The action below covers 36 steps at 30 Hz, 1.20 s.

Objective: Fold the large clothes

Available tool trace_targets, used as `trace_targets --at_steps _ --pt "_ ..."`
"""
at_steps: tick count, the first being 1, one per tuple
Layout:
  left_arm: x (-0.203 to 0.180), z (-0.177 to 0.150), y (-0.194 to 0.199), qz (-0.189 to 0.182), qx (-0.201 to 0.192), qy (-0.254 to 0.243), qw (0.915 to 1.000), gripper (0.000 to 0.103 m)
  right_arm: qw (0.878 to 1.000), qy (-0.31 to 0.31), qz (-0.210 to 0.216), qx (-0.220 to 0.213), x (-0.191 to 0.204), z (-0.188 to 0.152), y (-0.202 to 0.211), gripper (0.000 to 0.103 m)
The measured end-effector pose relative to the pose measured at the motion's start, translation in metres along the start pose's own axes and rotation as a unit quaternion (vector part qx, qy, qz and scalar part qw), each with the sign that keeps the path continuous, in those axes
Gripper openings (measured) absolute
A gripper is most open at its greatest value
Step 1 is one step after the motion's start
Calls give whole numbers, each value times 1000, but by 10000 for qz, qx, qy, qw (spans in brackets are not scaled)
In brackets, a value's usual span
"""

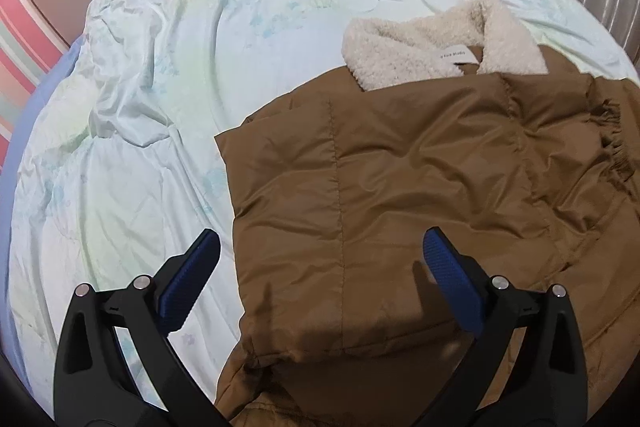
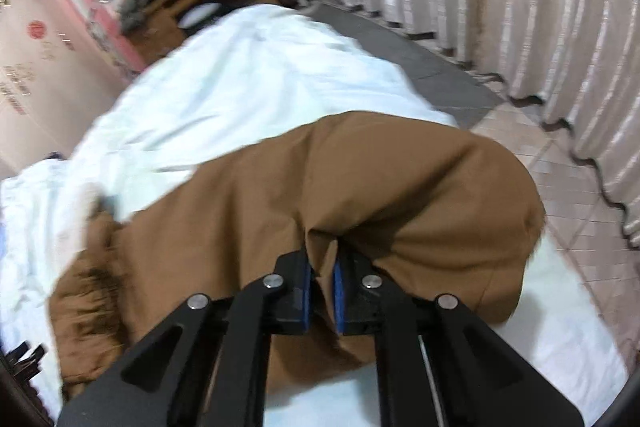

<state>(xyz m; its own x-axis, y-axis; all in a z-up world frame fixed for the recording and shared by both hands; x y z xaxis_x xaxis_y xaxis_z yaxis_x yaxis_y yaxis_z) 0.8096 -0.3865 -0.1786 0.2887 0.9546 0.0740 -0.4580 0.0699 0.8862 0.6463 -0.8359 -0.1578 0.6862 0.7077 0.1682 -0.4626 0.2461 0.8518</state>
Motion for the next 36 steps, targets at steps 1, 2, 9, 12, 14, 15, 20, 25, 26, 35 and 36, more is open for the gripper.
trace_targets --at_steps 1,2,9,12,14,15,20,25,26,35,36 --pt "3 0 3 -58 -18 64 10000 100 9998 78 199 -47 16 -5 12 8" --pt "5 -1 6 -97 -31 109 9999 100 9994 122 319 -66 28 -9 18 8" --pt "28 -3 31 -324 -219 423 9983 100 9857 685 1511 -305 146 -33 93 5" --pt "39 -1 34 -502 -266 652 9963 100 9748 1125 1881 -419 199 -43 130 5" --pt "46 -1 32 -578 -284 743 9952 100 9654 1333 2199 -433 234 -52 152 4" --pt "49 -2 33 -566 -285 751 9952 100 9595 1470 2363 -428 253 -59 163 4" --pt "69 -7 35 -139 -253 565 9980 100 9427 1990 2677 -62 316 -100 168 3" --pt "83 -15 21 -46 -1 611 9981 100 9478 2321 1957 978 342 -160 69 3" --pt "84 -17 17 -1 51 592 9982 100 9475 2431 1763 1100 345 -173 55 4" --pt "83 -20 3 225 199 437 9986 100 9170 3516 1579 1029 356 -213 111 75" --pt "82 -19 3 218 187 432 9987 100 9155 3528 1628 1044 351 -212 119 75"
Point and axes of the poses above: each gripper's, at about its wrist camera, not at the fingertips, and y roughly against the way its jaws point, x to its left, z to its top, the point moved 7 cm from there along -y, roughly the way its jaws point, and after that the axes turned 12 degrees about -z, right-handed, at the moved point
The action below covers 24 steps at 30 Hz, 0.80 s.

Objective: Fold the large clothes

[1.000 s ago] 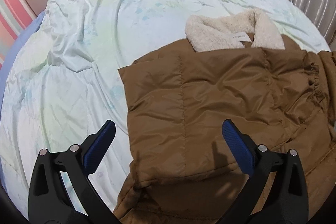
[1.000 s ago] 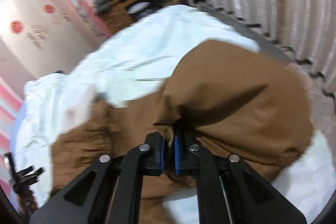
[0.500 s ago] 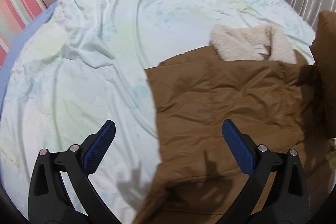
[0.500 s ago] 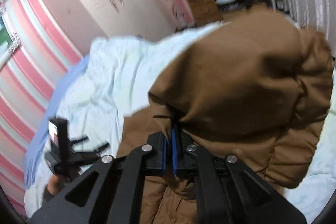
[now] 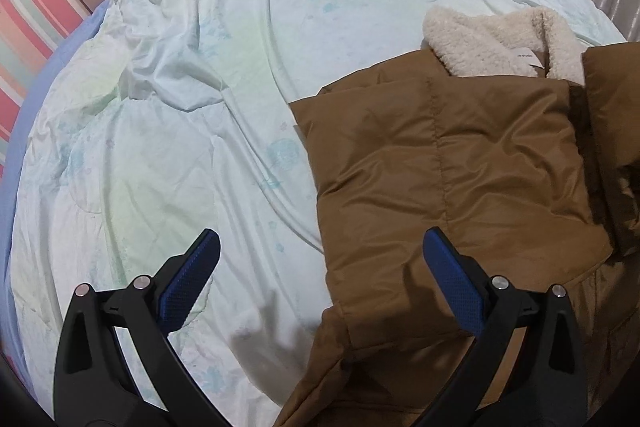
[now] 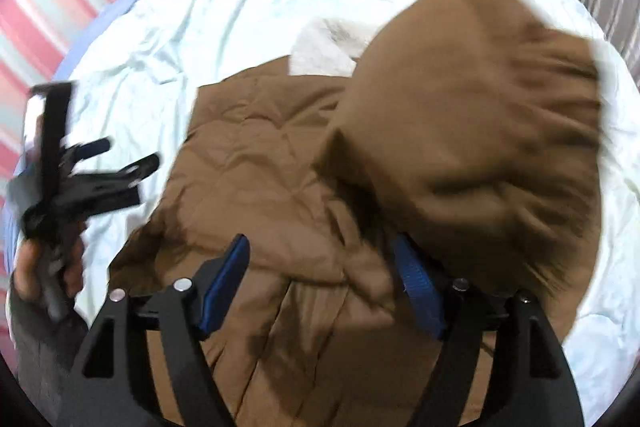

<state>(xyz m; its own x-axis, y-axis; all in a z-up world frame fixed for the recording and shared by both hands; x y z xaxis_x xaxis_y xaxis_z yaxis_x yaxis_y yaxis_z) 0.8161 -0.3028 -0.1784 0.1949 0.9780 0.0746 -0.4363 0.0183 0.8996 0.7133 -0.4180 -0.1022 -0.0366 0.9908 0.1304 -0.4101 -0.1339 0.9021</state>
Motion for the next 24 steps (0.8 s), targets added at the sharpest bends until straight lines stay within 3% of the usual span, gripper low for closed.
trace_targets --at_steps 4,8,11,16,17,24 --pt "-8 -2 7 -65 -28 -54 10000 100 9995 -195 -245 -42 -30 -14 28 75" --pt "-30 -2 17 -432 -73 -148 9989 100 9880 -304 -1507 -178 -90 -32 41 82" --pt "-57 0 20 -701 -134 -344 9969 100 9774 -571 -2029 -167 -126 -43 37 82" --pt "-106 -7 28 -1128 -129 -787 9904 100 9709 -1031 -2159 95 -183 -59 12 82" --pt "-113 -9 31 -1210 -127 -798 9894 100 9697 -1083 -2188 113 -190 -47 0 82" --pt "-155 8 77 -1640 -409 -689 9832 100 9646 -1175 -2343 -278 -209 -47 14 82"
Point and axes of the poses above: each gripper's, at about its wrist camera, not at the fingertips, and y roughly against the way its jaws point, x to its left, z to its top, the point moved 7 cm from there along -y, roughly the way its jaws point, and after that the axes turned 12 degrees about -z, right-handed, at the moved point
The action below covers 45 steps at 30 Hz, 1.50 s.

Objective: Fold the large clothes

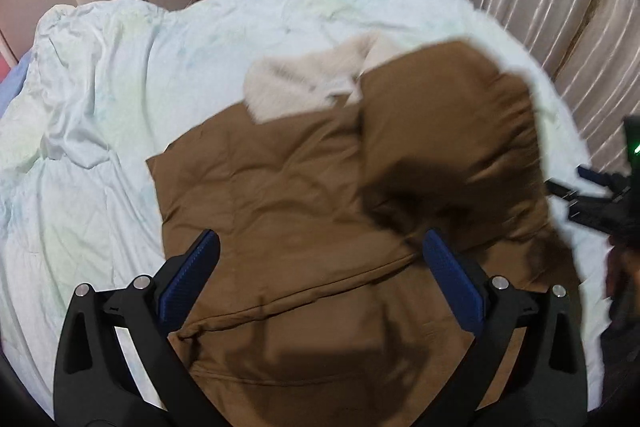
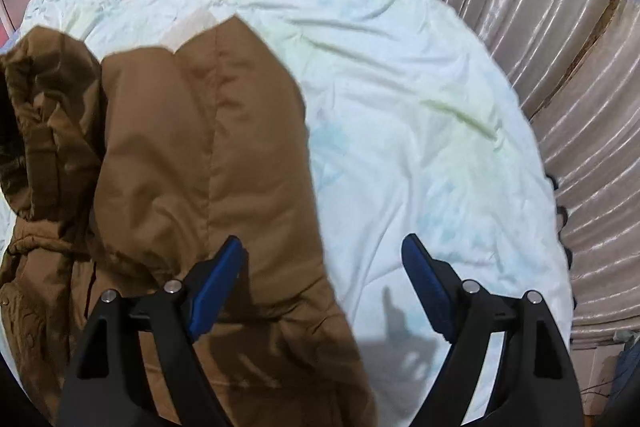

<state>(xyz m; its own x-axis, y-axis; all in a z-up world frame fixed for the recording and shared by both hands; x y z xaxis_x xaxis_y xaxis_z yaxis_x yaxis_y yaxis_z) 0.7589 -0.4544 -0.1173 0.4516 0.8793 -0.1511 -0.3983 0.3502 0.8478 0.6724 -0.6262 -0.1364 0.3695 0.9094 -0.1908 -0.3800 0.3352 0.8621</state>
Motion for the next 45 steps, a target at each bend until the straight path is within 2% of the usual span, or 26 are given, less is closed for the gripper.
trace_targets --at_steps 2,4,6,7,11,12,13,14,15,17,21,23,28,32,35,36,37,38,41,42,43,44,45 --pt "-20 11 6 -201 -49 32 9998 100 9999 46 -64 -109 -1 5 6 82" --pt "-43 22 5 -220 -19 8 9998 100 9996 142 -108 -219 -1 10 10 80" --pt "-56 28 0 -143 56 13 9999 100 9989 246 -242 -313 0 13 13 67" --pt "-62 32 -4 -125 86 5 9999 100 9987 294 -286 -314 0 14 13 66" --pt "-68 37 -32 358 285 -89 9989 98 9985 394 -295 -238 3 16 11 66" --pt "-65 36 -37 411 301 -103 9986 92 9985 401 -288 -223 3 16 10 66" --pt "-61 35 -42 420 340 -106 9985 71 9987 395 -258 -196 4 16 9 66" --pt "-53 30 -49 347 473 -43 9983 43 9988 386 -230 -183 5 15 8 66" --pt "-43 26 -54 335 579 58 9977 33 9990 369 -190 -170 6 15 7 66" --pt "-16 16 -61 537 685 225 9960 26 9992 345 -149 -148 8 15 4 66" --pt "41 -2 -56 562 716 541 9944 21 9993 330 -107 -148 15 14 3 66" --pt "80 -12 -48 531 689 904 9921 13 9991 373 -124 -148 20 14 3 66" --pt "169 -39 -27 336 475 1795 9820 12 9984 490 -168 -220 33 16 12 66" --pt "222 -72 -36 177 531 2340 9706 12 9969 679 -293 -267 43 17 19 66" --pt "239 -77 -45 73 553 2423 9686 11 9965 735 -341 -202 50 16 19 66" --pt "248 -79 -43 323 556 2379 9692 2 9965 738 -341 -184 51 15 20 66" --pt "267 -83 -36 1006 614 2332 9653 0 9965 743 -348 -173 52 14 20 66" --pt "280 -88 -33 1149 589 2476 9602 0 9964 758 -359 -152 53 13 20 66" --pt "317 -121 -16 730 360 3354 9385 2 9967 730 -332 -97 57 12 19 67" --pt "321 -126 -13 764 339 3434 9355 4 9971 681 -323 -77 58 12 19 67" --pt "321 -126 -9 797 306 3412 9361 16 9979 581 -265 -51 60 14 19 67" --pt "316 -123 -5 769 242 3328 9395 39 9986 497 -197 -41 61 14 19 67" --pt "307 -115 -2 718 143 3268 9422 52 9992 390 -103 -33 63 15 20 74"
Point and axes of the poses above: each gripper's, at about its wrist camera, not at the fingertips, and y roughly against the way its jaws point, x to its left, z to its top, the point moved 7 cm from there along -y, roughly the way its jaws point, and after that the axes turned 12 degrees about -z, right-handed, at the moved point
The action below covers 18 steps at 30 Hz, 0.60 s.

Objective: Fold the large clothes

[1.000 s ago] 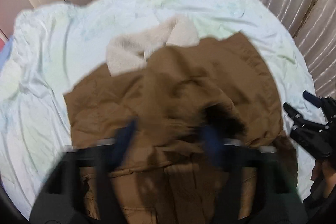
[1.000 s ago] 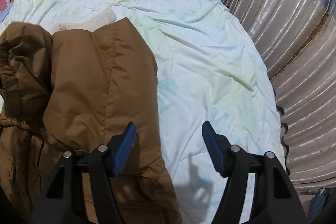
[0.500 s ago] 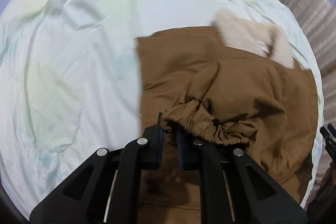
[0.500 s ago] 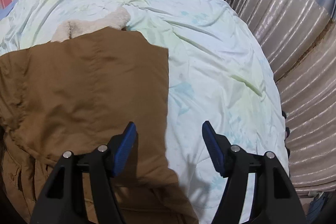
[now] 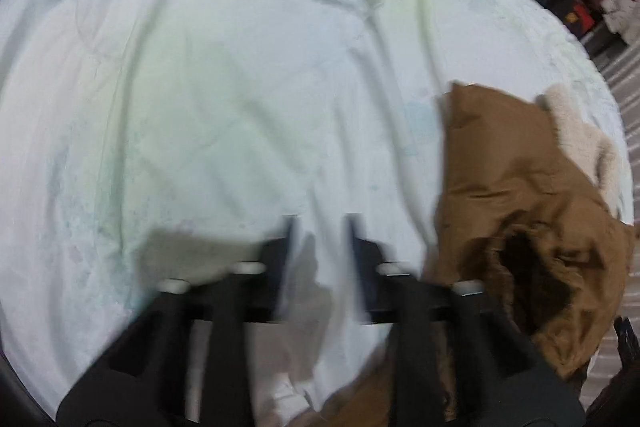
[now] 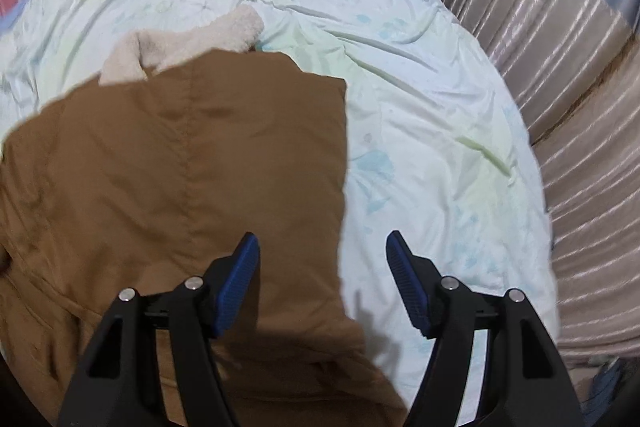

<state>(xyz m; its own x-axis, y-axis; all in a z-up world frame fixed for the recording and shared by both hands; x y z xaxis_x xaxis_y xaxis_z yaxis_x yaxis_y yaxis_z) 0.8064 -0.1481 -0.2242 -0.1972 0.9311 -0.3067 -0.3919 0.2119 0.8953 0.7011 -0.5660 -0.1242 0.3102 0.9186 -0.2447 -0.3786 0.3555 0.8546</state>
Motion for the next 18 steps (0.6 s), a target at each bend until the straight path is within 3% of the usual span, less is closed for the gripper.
trace_targets --at_steps 1,2,5,9,11,13,15,17,18 --pt "-14 0 7 -137 -139 -77 9998 70 9999 -108 93 2 2 1 1 79" --pt "-32 -2 11 -266 -202 -157 9993 77 9996 -228 181 -18 6 2 3 85" --pt "-91 -13 14 -764 -150 -606 9951 87 9990 -317 306 -60 19 3 6 85" --pt "-168 -41 1 -1160 144 -1459 9824 89 9991 -273 307 -71 36 2 3 88" --pt "-195 -55 -9 -1005 227 -1870 9769 92 9989 -292 359 -2 44 -2 -3 89" --pt "-195 -58 -29 -457 237 -2130 9757 96 9985 -288 437 148 51 -8 -12 90" --pt "-182 -61 -57 -488 640 -1857 9793 100 9982 -294 432 291 55 -15 -23 102" --pt "-167 -62 -79 -964 1016 -1285 9818 100 9972 -371 513 396 60 -20 -37 102" --pt "-165 -62 -83 -1028 1066 -1222 9814 100 9963 -406 596 467 63 -22 -43 102"
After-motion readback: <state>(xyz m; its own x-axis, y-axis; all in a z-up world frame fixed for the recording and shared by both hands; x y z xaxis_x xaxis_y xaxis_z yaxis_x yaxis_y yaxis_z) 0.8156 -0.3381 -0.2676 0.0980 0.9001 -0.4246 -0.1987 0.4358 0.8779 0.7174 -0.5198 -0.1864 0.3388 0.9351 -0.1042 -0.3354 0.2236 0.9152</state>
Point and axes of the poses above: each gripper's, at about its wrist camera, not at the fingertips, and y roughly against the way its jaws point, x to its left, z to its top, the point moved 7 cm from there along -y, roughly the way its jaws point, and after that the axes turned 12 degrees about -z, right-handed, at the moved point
